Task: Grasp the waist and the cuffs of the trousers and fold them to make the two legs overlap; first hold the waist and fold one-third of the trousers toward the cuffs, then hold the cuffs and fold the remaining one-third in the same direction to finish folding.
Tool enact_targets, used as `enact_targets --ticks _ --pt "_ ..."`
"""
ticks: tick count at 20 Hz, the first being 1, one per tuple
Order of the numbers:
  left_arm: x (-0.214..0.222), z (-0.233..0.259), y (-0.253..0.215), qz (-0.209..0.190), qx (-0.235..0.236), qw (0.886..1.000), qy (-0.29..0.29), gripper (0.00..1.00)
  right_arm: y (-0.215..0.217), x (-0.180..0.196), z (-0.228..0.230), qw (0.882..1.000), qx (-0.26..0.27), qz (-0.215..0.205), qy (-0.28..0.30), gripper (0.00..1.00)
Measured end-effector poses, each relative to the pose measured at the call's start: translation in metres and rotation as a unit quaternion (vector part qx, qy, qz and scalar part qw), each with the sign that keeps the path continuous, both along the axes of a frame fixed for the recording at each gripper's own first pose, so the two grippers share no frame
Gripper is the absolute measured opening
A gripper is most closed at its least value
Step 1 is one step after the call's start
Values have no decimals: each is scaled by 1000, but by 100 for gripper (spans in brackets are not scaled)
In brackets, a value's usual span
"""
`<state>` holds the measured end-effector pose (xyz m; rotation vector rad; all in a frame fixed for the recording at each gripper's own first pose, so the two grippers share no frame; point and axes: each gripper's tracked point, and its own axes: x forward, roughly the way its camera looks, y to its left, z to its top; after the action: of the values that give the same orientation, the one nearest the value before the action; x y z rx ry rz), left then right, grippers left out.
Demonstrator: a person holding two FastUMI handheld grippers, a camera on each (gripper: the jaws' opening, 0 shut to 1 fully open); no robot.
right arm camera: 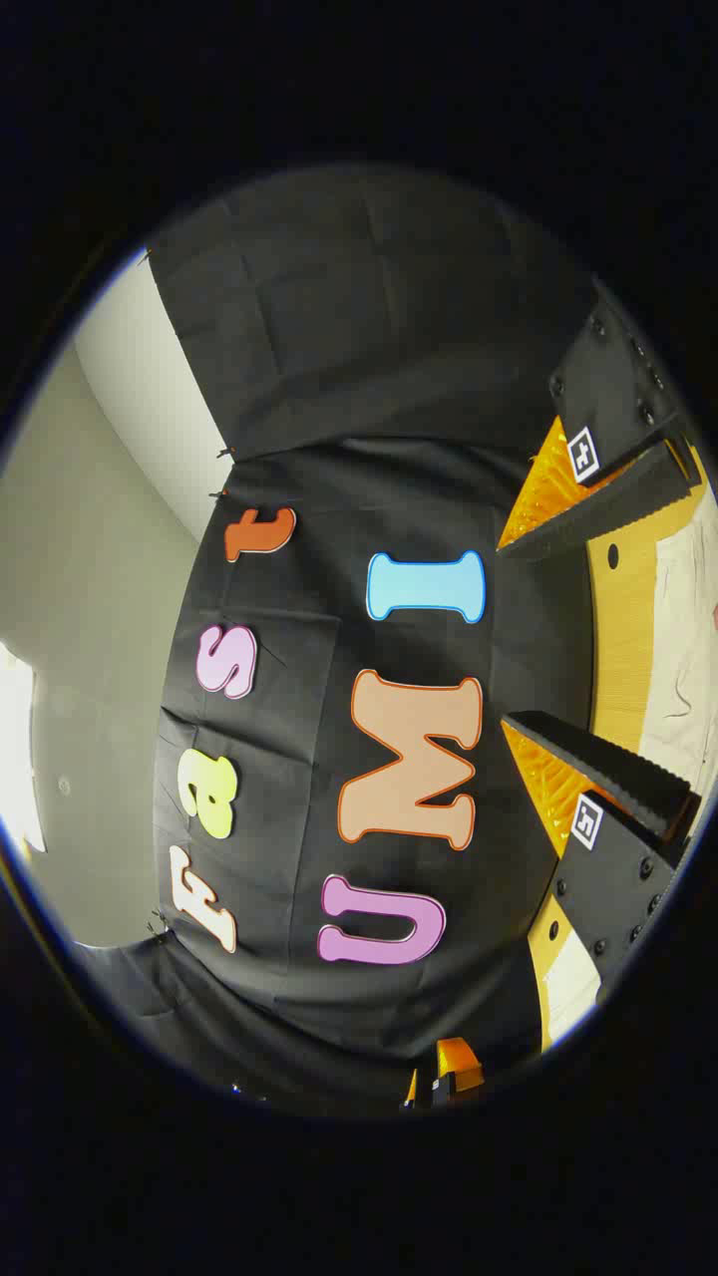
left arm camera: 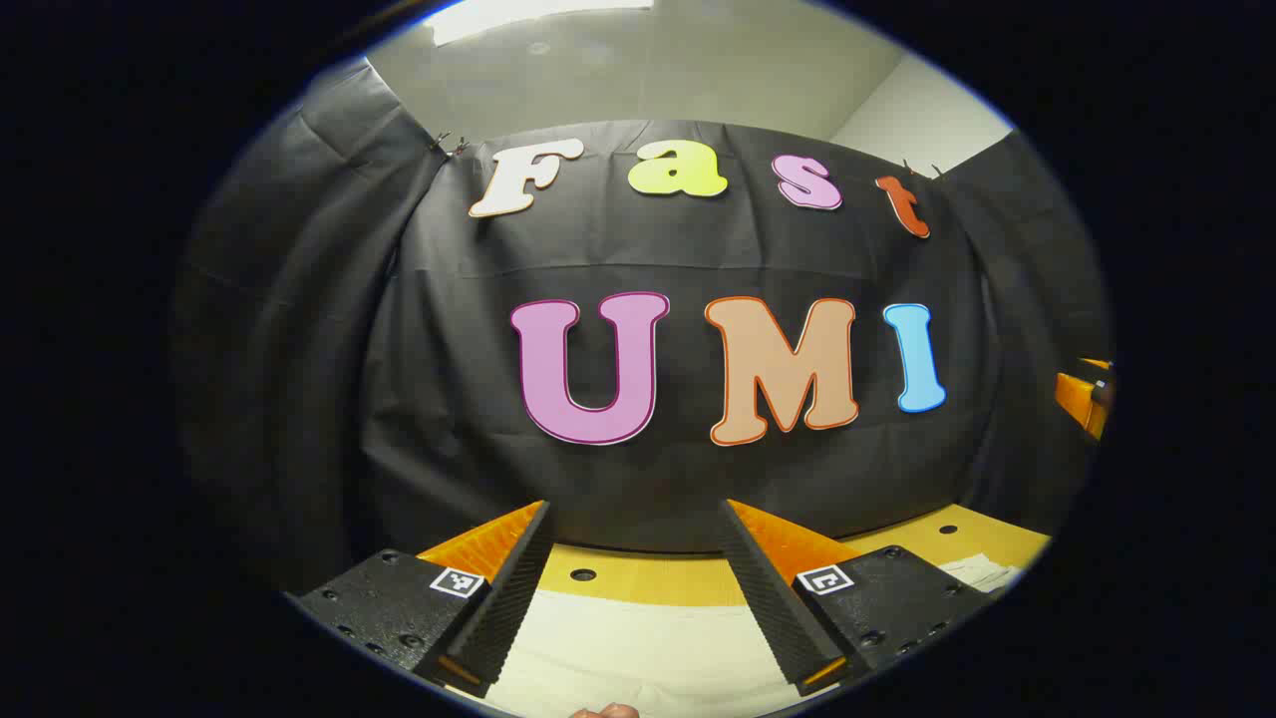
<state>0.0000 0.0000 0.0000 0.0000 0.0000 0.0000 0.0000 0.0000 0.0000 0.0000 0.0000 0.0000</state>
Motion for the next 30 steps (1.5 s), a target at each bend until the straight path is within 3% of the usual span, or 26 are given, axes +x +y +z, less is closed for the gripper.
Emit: enact_targets --ticks 15,22,26,30 --pt "8 -17 7 22 13 1000 14 97 1 0 1 1000 3 0 1 96" --pt "15 -22 -1 19 21 999 18 98 -11 4 -22 999 10 8 34 97" --pt "17 -24 -5 20 21 999 19 97 -34 0 -38 998 -48 10 44 97" --pt "17 -26 -11 17 22 999 23 98 -42 -14 -62 989 -127 43 61 97"
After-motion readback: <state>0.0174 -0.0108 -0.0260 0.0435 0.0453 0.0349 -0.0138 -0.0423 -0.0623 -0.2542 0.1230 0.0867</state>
